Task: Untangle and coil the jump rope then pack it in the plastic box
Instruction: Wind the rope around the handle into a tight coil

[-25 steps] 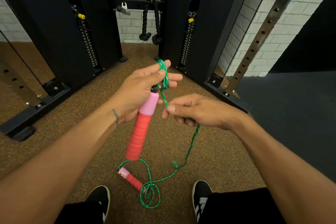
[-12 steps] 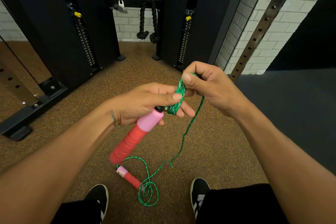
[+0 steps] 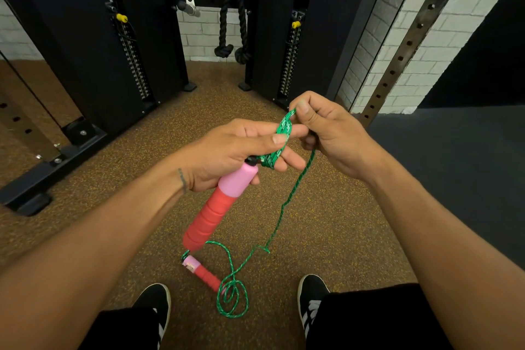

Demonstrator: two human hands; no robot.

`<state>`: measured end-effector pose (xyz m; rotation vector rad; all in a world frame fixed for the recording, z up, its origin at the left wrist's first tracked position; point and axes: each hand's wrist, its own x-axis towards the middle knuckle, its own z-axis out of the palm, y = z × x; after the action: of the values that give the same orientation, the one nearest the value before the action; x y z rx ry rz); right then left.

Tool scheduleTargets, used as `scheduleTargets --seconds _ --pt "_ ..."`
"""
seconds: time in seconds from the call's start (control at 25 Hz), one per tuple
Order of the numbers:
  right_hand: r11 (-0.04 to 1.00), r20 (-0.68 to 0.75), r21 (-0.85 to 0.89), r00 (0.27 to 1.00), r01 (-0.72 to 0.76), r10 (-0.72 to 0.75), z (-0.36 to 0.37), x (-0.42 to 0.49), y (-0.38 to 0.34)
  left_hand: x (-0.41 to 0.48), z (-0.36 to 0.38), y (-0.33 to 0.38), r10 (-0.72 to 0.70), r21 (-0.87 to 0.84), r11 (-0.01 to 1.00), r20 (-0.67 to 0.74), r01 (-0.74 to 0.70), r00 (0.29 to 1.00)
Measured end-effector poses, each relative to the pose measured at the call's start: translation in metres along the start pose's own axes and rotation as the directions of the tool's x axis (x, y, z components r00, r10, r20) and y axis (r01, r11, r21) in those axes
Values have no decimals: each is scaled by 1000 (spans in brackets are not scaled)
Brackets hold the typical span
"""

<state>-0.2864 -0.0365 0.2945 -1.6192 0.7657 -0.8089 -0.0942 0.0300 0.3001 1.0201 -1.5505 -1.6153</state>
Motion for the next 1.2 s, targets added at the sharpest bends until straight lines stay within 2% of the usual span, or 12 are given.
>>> scheduleTargets --seconds 0.16,0.32,0.4,0.48,0.56,0.6,0.68,0.8,1.0,1.12,1.2 --pt "998 49 -19 997 -65 66 1 2 11 -2 0 -2 -6 6 1000 45 5 999" --pt "990 103 -59 986 -125 130 5 2 18 -5 -1 2 49 -144 989 53 -41 997" --pt "964 138 -122 958 -236 252 8 2 23 -3 1 1 61 -214 974 -57 -72 996" --pt "912 238 -242 892 -330 386 17 -2 21 1 0 -2 69 -250 960 -214 -123 974" --pt "876 383 -384 814 -291 437 28 -8 13 5 -8 -5 86 -206 965 -327 -160 941" --pt "881 440 -405 793 -244 422 31 -12 6 5 -13 -6 79 -150 979 -354 -140 932" --pt "917 456 -357 824 -177 336 31 -17 -11 3 -19 -6 26 -60 997 -333 -49 943" --pt "978 371 -177 913 -109 169 13 -18 -23 -1 -15 -6 -80 -111 992 -231 55 970" --pt "997 298 -25 951 -78 81 8 -18 -13 -2 -14 -4 -68 -110 992 -108 56 992" --pt "996 205 45 977 -74 64 3 -15 -10 -4 -19 -7 -74 88 993 19 72 997" --pt "996 130 55 990 -65 57 -2 -13 -9 -4 -15 -10 -86 192 979 54 74 995"
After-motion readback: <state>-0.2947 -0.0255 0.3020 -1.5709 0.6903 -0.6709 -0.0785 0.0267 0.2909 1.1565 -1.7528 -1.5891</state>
